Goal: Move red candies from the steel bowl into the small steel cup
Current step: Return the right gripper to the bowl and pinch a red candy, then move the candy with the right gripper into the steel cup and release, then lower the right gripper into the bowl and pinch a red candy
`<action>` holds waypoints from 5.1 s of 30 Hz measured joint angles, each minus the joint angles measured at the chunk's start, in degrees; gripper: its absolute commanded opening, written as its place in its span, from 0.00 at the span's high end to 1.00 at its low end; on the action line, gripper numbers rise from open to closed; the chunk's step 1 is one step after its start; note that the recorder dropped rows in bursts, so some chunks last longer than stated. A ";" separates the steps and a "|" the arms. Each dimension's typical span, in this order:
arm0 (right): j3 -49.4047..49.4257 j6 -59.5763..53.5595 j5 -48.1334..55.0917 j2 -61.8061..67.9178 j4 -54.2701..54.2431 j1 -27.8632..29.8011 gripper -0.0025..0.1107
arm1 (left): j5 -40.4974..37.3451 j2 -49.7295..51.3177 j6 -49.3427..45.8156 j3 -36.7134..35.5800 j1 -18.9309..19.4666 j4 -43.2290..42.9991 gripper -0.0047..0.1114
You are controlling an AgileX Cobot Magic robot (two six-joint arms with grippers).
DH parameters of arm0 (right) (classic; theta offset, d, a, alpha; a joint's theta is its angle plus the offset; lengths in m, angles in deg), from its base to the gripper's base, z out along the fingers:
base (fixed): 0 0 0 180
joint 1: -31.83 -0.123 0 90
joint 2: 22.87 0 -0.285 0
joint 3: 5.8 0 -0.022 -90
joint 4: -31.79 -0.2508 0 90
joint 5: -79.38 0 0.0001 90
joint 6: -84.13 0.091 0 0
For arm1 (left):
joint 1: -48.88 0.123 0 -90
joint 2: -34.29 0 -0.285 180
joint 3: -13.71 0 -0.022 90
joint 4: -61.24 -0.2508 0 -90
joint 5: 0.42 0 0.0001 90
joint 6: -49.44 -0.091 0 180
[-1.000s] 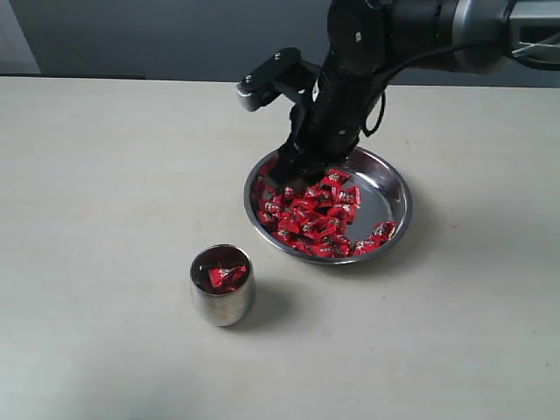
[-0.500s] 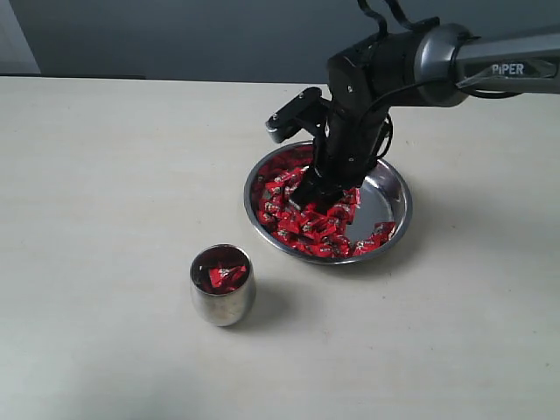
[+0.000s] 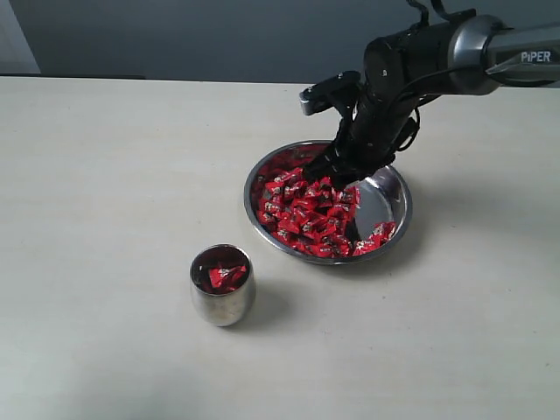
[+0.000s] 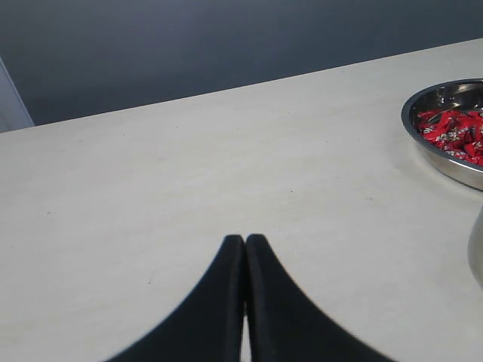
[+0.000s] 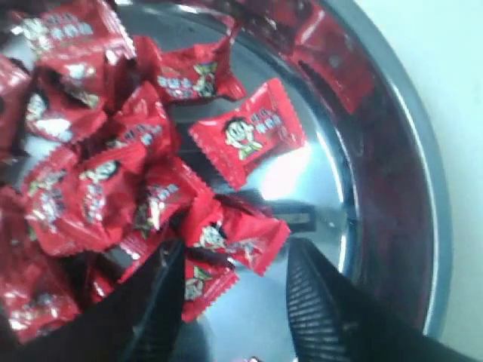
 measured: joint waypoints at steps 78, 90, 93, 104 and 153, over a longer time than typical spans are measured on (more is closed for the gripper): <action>0.00 -12.65 12.93 -8.72 -23.19 -20.26 0.98 | 0.00 0.00 0.00 0.00 0.00 0.00 0.96; 0.00 -13.77 15.67 -8.72 -23.54 -20.26 0.71 | 0.00 0.00 0.00 0.00 0.00 0.00 0.96; 0.00 -14.34 15.73 -8.72 -23.79 -20.26 0.69 | 0.00 0.00 0.00 0.00 0.00 0.00 0.96; 0.00 -13.30 13.91 -10.75 -20.56 -19.13 0.69 | 0.00 0.00 0.00 0.00 0.00 0.00 0.96; -0.13 0.74 2.48 3.56 -0.31 -2.14 0.98 | 0.00 0.00 0.00 0.00 0.00 0.00 0.96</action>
